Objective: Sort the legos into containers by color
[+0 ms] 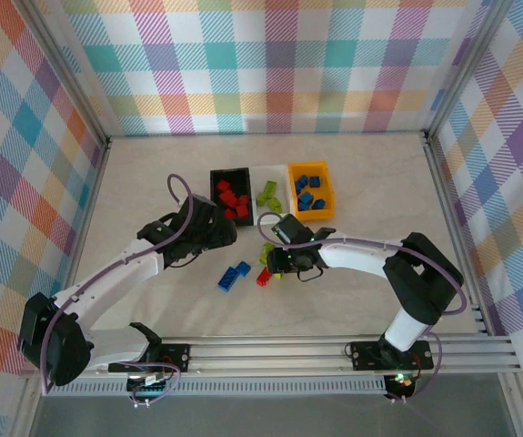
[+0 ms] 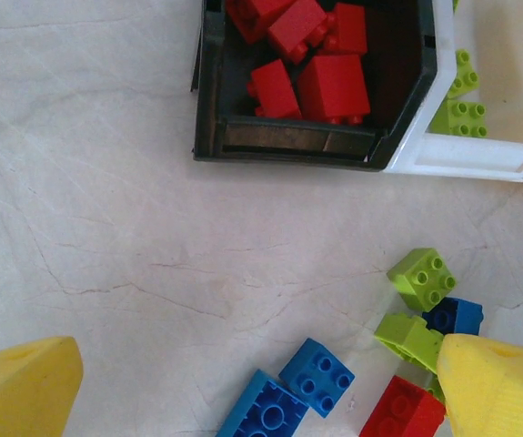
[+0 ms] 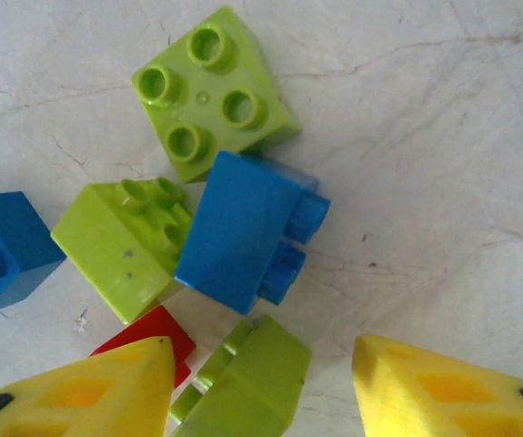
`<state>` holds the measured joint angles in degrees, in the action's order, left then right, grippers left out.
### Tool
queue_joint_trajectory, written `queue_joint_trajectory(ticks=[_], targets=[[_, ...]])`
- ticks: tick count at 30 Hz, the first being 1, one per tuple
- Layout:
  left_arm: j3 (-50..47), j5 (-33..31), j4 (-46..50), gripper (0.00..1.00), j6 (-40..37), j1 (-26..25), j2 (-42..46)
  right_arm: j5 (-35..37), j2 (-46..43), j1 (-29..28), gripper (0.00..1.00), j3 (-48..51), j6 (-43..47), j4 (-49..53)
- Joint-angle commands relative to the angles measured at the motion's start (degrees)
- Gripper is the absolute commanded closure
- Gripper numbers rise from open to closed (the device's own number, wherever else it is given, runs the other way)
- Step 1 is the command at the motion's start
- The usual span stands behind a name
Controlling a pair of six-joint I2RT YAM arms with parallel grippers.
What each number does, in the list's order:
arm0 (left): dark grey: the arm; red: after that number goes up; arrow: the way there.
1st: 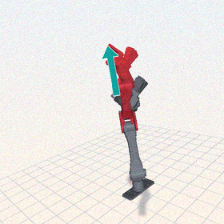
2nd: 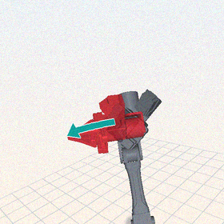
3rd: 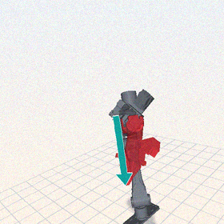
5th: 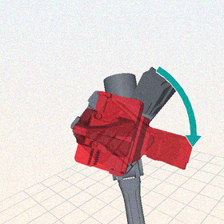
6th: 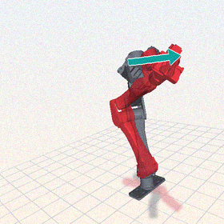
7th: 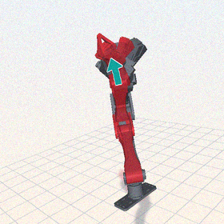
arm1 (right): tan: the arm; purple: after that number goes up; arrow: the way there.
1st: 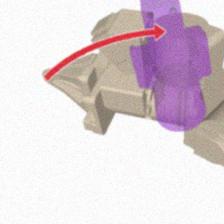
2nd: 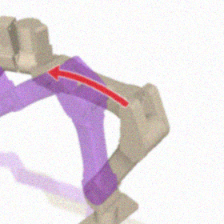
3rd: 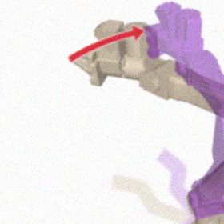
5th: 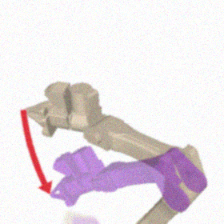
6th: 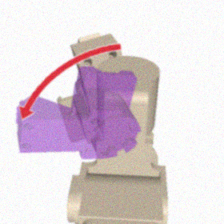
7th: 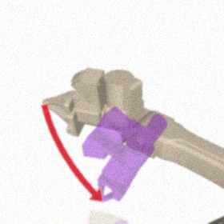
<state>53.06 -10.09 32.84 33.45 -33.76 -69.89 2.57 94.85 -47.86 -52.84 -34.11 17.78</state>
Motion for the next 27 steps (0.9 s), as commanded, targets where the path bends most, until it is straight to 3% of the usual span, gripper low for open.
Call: queue_joint_trajectory(ticks=[1,7,17,22,27], targets=[[-0.8,-0.7,0.3,0.0,0.5,-0.4,0.9,1.0,-1.4,-0.7,0.51,2.4,-1.5,2.2],[-0.9,-0.8,0.2,0.0,0.4,-0.4,0.4,2.3,-4.1,-0.7,0.64,4.9,-2.1,2.4],[-1.2,0.0,0.3,0.0,0.0,-0.4,0.9,4.7,-8.1,-0.5,0.75,3.8,0.9,3.5],[-3.2,1.7,-0.5,0.0,-0.2,-0.4,2.3,4.4,-10.5,2.6,0.8,-2.8,5.7,6.3],[-5.1,3.9,-0.6,0.0,0.3,-1.0,3.2,4.7,-3.3,6.3,0.81,-14.4,10.5,5.9]])
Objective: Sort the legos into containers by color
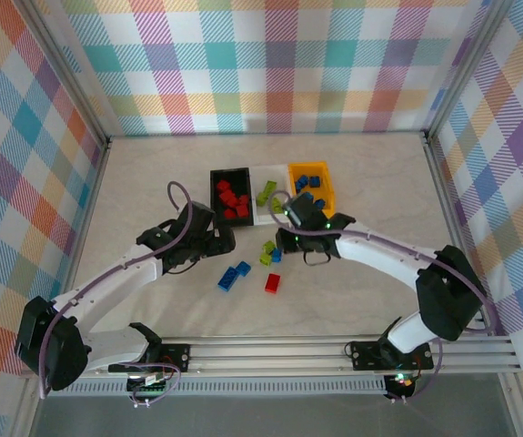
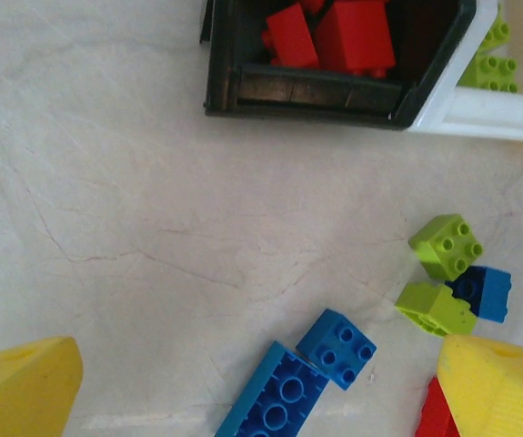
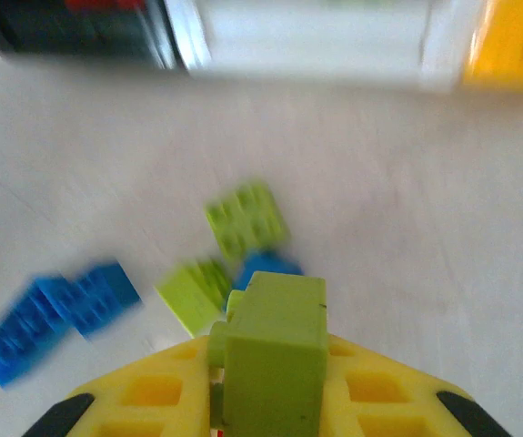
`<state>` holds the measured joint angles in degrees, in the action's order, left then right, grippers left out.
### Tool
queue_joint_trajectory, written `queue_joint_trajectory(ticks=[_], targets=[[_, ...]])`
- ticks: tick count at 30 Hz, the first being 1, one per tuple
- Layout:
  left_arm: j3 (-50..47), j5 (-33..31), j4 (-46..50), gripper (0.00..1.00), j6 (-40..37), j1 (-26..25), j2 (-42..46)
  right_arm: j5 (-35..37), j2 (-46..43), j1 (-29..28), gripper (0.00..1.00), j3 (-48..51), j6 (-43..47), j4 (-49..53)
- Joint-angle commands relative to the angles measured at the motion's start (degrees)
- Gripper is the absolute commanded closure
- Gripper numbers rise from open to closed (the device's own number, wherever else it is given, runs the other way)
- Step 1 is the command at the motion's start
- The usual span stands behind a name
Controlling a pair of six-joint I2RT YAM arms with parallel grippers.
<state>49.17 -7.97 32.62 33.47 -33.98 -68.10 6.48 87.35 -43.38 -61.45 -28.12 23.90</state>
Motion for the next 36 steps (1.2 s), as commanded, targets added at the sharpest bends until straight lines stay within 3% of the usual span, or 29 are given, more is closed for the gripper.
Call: queue_joint_trajectory(ticks=[1,12,14,15,19,21,30,36], targets=[[-1.6,1.9,-0.3,0.0,0.3,-1.0,1.5,0.8,6.3,2.7,0.81,-8.1,5.0,-0.2],[-3.6,3.1,0.7,0.0,0.3,-2.5,2.4,1.7,31.2,8.6,0.78,-36.0,5.7,6.7],[-4.1,3.3,0.6,0.0,0.2,-2.7,3.1,1.4,32.5,9.0,0.71,-37.4,5.1,6.9],[-4.3,3.6,0.6,0.0,0.0,-2.7,3.3,1.2,32.8,9.1,0.63,-37.8,5.0,6.5],[-4.3,4.8,1.0,0.0,-0.8,-2.9,3.0,0.7,31.4,9.1,0.37,-38.1,5.3,5.1],[-3.9,5.6,1.5,0.0,-1.5,-3.4,2.2,0.3,30.3,9.1,0.29,-38.1,5.4,5.0],[-3.5,4.8,6.7,0.03,-3.7,-10.1,-4.6,-1.8,18.5,8.1,0.24,-25.1,4.6,-0.2],[-3.7,4.6,5.9,0.12,-3.8,-12.1,-12.2,-1.6,8.7,7.2,0.22,-15.5,3.3,-3.5]])
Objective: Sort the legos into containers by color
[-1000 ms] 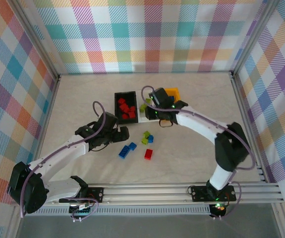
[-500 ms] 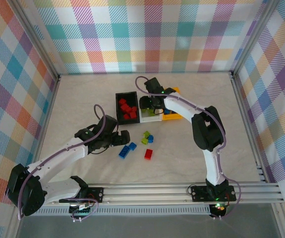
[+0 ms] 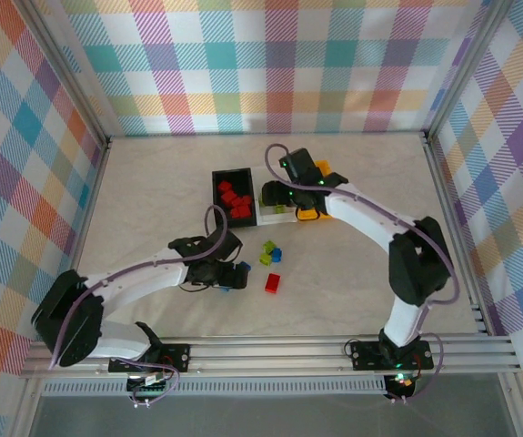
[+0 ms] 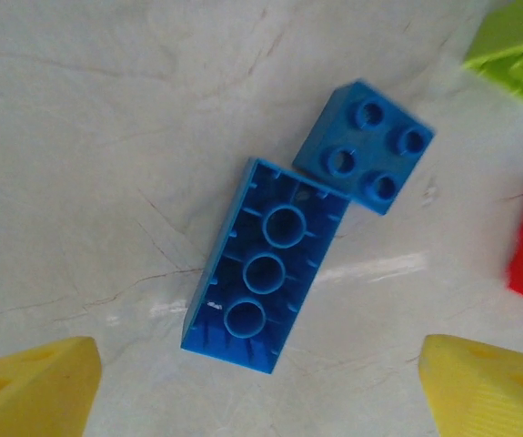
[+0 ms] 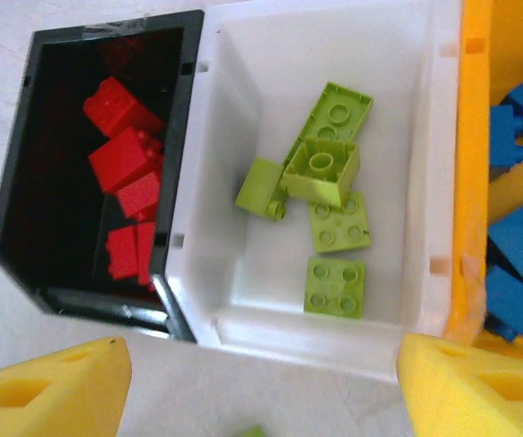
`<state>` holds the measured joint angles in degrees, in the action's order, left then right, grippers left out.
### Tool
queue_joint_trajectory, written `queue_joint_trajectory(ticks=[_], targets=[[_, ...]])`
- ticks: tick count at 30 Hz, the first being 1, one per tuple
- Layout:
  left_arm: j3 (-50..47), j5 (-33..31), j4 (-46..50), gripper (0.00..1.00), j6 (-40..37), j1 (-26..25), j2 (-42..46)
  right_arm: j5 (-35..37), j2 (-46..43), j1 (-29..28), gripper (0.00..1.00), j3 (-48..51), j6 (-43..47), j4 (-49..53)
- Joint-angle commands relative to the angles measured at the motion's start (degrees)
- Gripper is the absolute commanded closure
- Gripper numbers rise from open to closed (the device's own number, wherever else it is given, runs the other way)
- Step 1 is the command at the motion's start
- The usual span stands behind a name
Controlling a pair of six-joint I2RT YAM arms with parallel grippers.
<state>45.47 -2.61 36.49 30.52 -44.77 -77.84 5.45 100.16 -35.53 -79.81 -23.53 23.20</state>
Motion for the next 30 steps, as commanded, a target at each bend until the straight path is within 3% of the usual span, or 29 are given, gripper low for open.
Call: queue_joint_trajectory(ticks=[1,12,16,18,23,30], targets=[[0.3,-1.2,1.9,0.14,-0.8,-1.6,-3.6,-0.4,-5.5,-0.7,0.22,3.8,-1.5,-3.0],[2.8,-5.1,-0.8,0.37,-1.3,-2.3,-12.8,-0.3,-15.6,-0.7,0.22,13.3,-2.9,-4.3],[4.5,-7.3,-1.2,0.38,-2.6,-2.4,-14.0,-0.4,-16.9,-0.7,0.22,15.8,-3.3,-4.5],[5.1,-8.2,-1.7,0.4,-3.4,-2.5,-14.3,-0.3,-17.6,-0.7,0.22,17.1,-3.5,-4.7],[6.3,-7.9,-1.6,0.59,-3.7,-2.5,-14.8,0.1,-19.9,-0.7,0.22,19.5,-3.8,-4.4],[8.9,-7.5,1.8,0.69,-2.4,-4.3,-10.0,3.0,-22.7,-0.4,0.22,23.0,-4.0,-3.8]])
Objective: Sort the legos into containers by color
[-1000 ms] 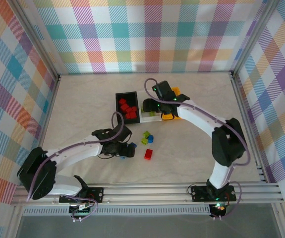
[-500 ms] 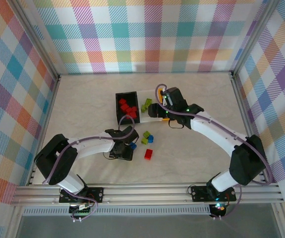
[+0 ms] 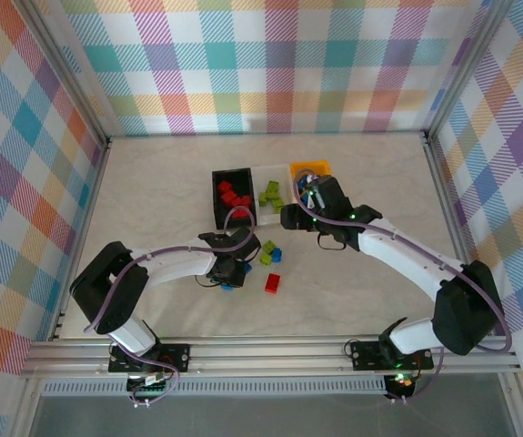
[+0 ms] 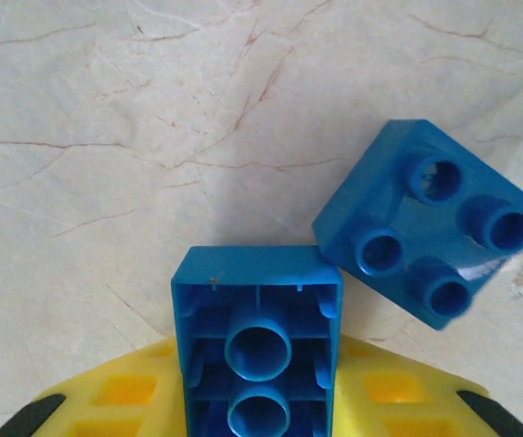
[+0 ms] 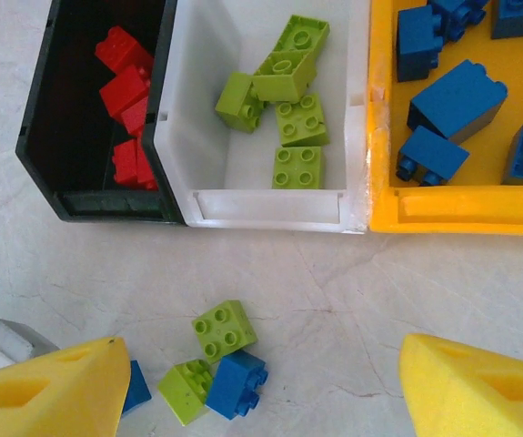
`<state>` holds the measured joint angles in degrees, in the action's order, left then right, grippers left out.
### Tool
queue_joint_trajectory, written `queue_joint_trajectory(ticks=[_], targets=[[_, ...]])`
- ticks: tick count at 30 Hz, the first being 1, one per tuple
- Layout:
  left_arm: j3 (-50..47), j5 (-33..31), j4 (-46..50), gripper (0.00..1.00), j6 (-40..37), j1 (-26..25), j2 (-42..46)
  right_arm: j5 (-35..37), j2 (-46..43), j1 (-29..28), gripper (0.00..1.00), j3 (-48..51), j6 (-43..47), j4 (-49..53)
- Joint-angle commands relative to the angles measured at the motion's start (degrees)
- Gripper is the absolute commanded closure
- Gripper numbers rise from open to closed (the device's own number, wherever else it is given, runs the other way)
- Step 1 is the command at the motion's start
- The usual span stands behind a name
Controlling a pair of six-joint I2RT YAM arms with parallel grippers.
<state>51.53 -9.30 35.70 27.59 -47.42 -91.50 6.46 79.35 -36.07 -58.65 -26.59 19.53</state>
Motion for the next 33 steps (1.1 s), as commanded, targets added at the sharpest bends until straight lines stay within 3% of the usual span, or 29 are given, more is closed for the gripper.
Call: queue_joint_trajectory(ticks=[1,5,10,19,27,31,33], targets=[[3.7,-0.7,3.2,0.69,0.8,-1.9,4.3,2.4,-2.5,0.4,0.22,2.4,-1.1,0.0],[9.8,0.9,3.0,0.69,1.1,-2.0,4.7,4.1,-5.2,1.4,0.22,5.7,-2.0,0.4],[23.4,0.1,0.9,0.7,-1.3,-1.7,-3.2,5.0,-9.4,2.3,0.21,10.1,-3.0,0.9],[53.1,2.6,-1.7,0.71,-2.7,2.9,-25.5,6.3,-15.6,2.6,0.21,15.1,-3.3,3.8],[84.0,2.8,6.7,0.71,-2.8,3.5,-45.5,6.4,-18.8,2.9,0.21,16.5,-3.1,5.6],[94.5,3.9,10.8,0.64,-1.5,4.5,-52.7,6.3,-20.5,3.0,0.21,16.5,-3.0,6.0],[96.1,4.2,11.3,0.54,-1.1,4.7,-54.2,6.4,-20.8,3.0,0.2,16.4,-3.1,6.1]])
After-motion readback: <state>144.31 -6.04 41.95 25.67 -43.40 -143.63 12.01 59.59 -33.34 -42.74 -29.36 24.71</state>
